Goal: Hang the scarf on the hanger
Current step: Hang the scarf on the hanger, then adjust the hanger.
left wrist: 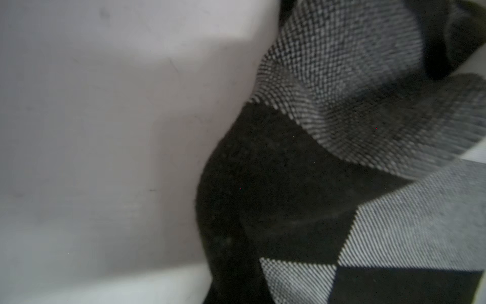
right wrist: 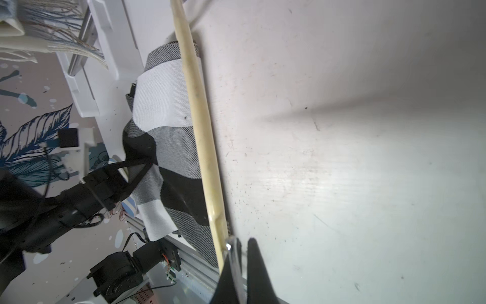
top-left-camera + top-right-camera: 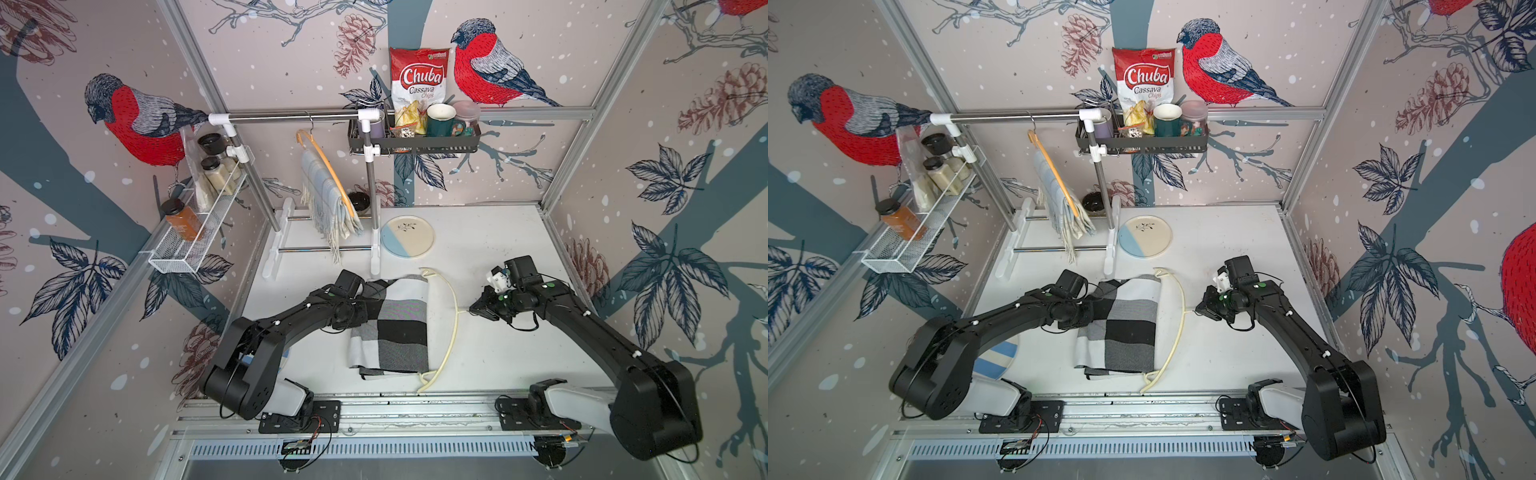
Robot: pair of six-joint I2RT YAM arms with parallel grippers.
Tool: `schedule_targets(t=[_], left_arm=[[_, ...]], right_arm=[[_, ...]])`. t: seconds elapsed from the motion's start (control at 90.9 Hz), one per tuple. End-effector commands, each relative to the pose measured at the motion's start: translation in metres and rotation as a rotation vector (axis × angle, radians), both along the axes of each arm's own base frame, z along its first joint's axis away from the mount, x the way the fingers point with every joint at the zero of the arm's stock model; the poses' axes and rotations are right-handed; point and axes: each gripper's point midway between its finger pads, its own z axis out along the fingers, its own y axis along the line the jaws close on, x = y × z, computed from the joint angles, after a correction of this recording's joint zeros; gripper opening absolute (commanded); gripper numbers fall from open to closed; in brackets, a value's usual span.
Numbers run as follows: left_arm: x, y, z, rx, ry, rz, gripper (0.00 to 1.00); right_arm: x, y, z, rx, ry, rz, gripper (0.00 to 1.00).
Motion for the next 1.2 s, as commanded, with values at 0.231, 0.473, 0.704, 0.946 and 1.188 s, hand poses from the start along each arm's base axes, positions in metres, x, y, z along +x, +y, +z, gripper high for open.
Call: schedule_targets(t=[0.231, 0.473, 0.704, 0.946, 1.188], left_arm=[[0.018, -0.002, 0.054, -0.027, -0.137, -0.002, 0.72], [0.009, -0.022, 0.153, -0.238, -0.322, -0.065, 0.79], [-0.035, -0.091, 0.233, -0.554, -0.450, -0.305, 0.79], [-0.080, -0.152, 0.284, -0.636, -0.547, -0.505, 0.81], [-0.117, -0.192, 0.274, -0.462, -0.601, -0.753, 0.82]], right_arm=[[-0.011, 0.017, 0.085, 0.170, -0.008, 0.012, 0.00], [-0.008, 0.032, 0.170, 0.342, -0.084, 0.009, 0.01], [-0.004, 0.049, 0.236, 0.468, -0.129, 0.022, 0.01], [-0.001, 0.054, 0.250, 0.474, -0.151, 0.013, 0.00], [-0.003, 0.055, 0.243, 0.450, -0.144, 0.014, 0.00]])
